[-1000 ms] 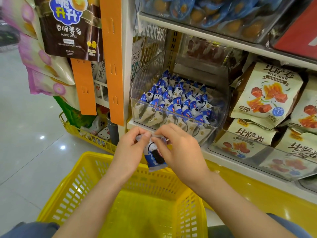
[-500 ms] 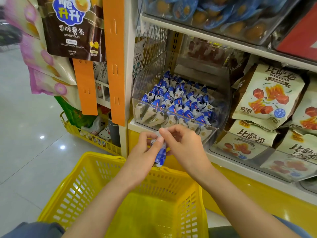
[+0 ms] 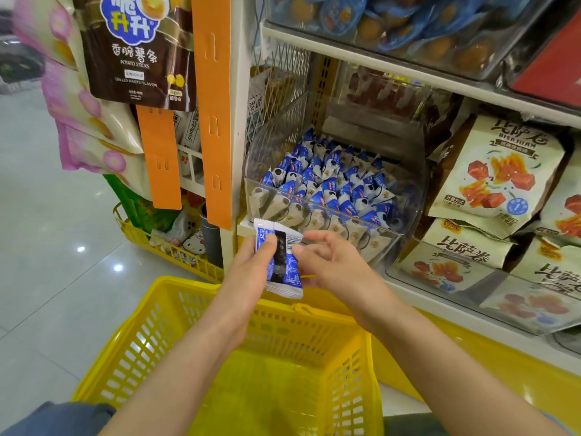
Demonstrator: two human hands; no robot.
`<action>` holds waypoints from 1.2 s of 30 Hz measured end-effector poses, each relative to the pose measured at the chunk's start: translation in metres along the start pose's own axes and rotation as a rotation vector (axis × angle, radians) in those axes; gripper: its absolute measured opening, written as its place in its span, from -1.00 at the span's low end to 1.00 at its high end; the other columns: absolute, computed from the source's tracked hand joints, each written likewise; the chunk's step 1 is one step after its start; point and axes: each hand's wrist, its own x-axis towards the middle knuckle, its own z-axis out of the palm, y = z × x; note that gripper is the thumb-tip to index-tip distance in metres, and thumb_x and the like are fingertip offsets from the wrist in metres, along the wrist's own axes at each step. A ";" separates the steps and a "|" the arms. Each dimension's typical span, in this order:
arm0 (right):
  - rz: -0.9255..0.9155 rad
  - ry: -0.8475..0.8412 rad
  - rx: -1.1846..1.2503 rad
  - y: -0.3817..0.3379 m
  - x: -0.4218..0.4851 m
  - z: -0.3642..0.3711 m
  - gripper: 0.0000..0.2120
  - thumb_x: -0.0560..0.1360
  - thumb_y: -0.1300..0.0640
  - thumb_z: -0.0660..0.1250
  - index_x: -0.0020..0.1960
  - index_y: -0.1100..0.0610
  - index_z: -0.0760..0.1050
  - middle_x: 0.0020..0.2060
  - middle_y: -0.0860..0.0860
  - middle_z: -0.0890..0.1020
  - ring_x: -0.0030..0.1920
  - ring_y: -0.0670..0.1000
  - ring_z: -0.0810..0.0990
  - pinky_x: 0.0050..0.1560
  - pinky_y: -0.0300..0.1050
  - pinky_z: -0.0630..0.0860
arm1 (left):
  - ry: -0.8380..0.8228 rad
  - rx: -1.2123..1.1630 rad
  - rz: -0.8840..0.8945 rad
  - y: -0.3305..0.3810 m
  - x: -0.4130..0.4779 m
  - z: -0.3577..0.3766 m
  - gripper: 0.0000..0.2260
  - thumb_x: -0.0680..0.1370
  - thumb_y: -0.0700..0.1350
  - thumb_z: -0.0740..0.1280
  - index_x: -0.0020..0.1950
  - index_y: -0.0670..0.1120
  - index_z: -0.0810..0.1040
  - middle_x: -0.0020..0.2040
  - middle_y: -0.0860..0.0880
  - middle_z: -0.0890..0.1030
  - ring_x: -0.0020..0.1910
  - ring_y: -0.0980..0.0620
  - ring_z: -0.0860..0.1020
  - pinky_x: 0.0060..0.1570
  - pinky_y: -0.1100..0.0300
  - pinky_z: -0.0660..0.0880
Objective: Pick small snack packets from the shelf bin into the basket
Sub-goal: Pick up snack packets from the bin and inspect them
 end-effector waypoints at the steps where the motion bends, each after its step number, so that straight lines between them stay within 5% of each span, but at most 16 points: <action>1: -0.006 0.014 0.010 0.001 0.001 0.000 -0.66 0.53 0.17 0.28 0.27 0.15 0.30 0.09 0.14 0.60 -0.14 -0.04 0.60 -0.24 -0.29 0.58 | 0.002 0.000 -0.006 0.001 0.000 0.000 -0.76 0.62 0.00 0.11 0.22 0.04 0.48 0.08 -0.01 0.64 0.04 0.04 0.61 0.18 0.03 0.46; 4: -0.053 0.077 -0.036 -0.003 0.003 -0.004 -0.74 0.52 0.13 0.30 0.19 0.14 0.40 -0.02 0.09 0.65 -0.18 -0.07 0.60 -0.27 -0.36 0.52 | 0.005 -0.067 -0.013 0.005 0.001 0.001 -0.81 0.60 -0.13 0.12 0.09 -0.06 0.51 0.07 -0.13 0.63 0.02 -0.05 0.61 0.13 0.01 0.50; 8: -0.069 0.088 -0.042 -0.010 0.004 -0.014 -0.87 0.54 0.10 0.25 0.00 0.10 0.54 -0.13 0.06 0.67 -0.24 -0.10 0.61 -0.24 -0.31 0.55 | -0.049 -0.126 0.081 0.006 0.000 0.001 -0.78 0.54 -0.28 0.17 0.06 -0.07 0.55 -0.05 -0.10 0.67 -0.18 0.01 0.63 -0.29 0.16 0.58; 12: 0.013 -0.067 0.017 -0.013 0.001 -0.015 -0.72 0.54 -0.01 0.23 0.12 0.15 0.51 -0.06 0.10 0.68 -0.11 -0.05 0.66 -0.17 -0.25 0.61 | -0.008 -0.127 0.214 0.007 0.001 -0.003 -0.75 0.56 -0.27 0.21 0.17 -0.07 0.52 0.03 -0.05 0.66 -0.03 0.02 0.65 -0.17 0.17 0.60; 17: -0.008 0.028 0.086 -0.013 0.001 -0.015 -0.71 0.50 0.24 0.31 0.20 0.14 0.38 -0.08 0.09 0.68 -0.21 -0.06 0.64 -0.24 -0.25 0.61 | 0.117 0.275 0.392 0.003 0.002 -0.004 -0.83 0.50 -0.20 0.34 -0.11 0.06 0.42 -0.17 0.13 0.58 -0.28 0.33 0.55 -0.31 0.49 0.41; 21: -0.058 0.098 -0.081 -0.012 0.006 -0.020 -0.76 0.48 0.18 0.34 0.13 0.12 0.43 -0.17 -0.02 0.70 -0.25 -0.17 0.63 -0.30 -0.38 0.52 | 0.115 0.489 0.528 0.000 -0.002 -0.006 -0.56 0.42 -0.13 0.44 0.16 0.18 0.34 0.14 0.28 0.43 0.16 0.40 0.39 0.02 0.60 0.30; 23: -0.099 0.102 -0.138 -0.009 0.007 -0.021 -0.78 0.47 0.17 0.36 0.11 0.16 0.49 -0.13 0.03 0.69 -0.20 -0.15 0.64 -0.21 -0.35 0.52 | 0.058 0.662 0.643 -0.001 -0.004 -0.006 -0.54 0.45 -0.10 0.41 0.27 0.18 0.35 0.20 0.28 0.39 0.22 0.48 0.28 0.11 0.63 0.18; 26: -0.148 0.067 -0.157 -0.009 0.005 -0.020 -0.83 0.47 0.15 0.37 0.04 0.16 0.54 -0.20 0.00 0.67 -0.34 -0.28 0.58 -0.36 -0.48 0.41 | -0.009 0.677 0.607 -0.005 -0.008 -0.002 -0.64 0.47 -0.06 0.38 0.17 0.24 0.37 0.10 0.26 0.49 0.08 0.40 0.43 -0.01 0.56 0.31; 31: -0.161 0.049 -0.086 -0.010 0.003 -0.022 -0.92 0.45 0.21 0.38 -0.09 0.22 0.54 -0.17 0.14 0.67 -0.21 -0.06 0.64 -0.21 -0.31 0.59 | 0.070 0.600 0.555 -0.003 -0.003 -0.002 -0.62 0.43 -0.12 0.44 0.06 0.23 0.35 -0.02 0.14 0.51 -0.10 0.40 0.43 -0.20 0.57 0.32; 34: -0.205 0.107 -0.154 -0.010 0.003 -0.023 -0.92 0.45 0.22 0.39 -0.22 0.12 0.54 -0.27 0.04 0.65 -0.30 -0.15 0.60 -0.28 -0.35 0.54 | 0.079 0.649 0.540 -0.003 -0.003 -0.005 -0.64 0.42 -0.07 0.44 0.10 0.20 0.37 -0.01 0.11 0.53 -0.08 0.37 0.45 -0.18 0.51 0.36; 36: -0.265 0.198 -0.349 -0.007 0.004 -0.023 -0.87 0.44 0.18 0.40 -0.26 0.03 0.53 -0.31 -0.04 0.63 -0.32 -0.16 0.56 -0.26 -0.30 0.54 | 0.084 0.715 0.533 -0.004 -0.003 -0.006 -0.65 0.43 -0.03 0.42 0.07 0.25 0.35 -0.05 0.19 0.51 -0.09 0.39 0.44 -0.05 0.28 0.43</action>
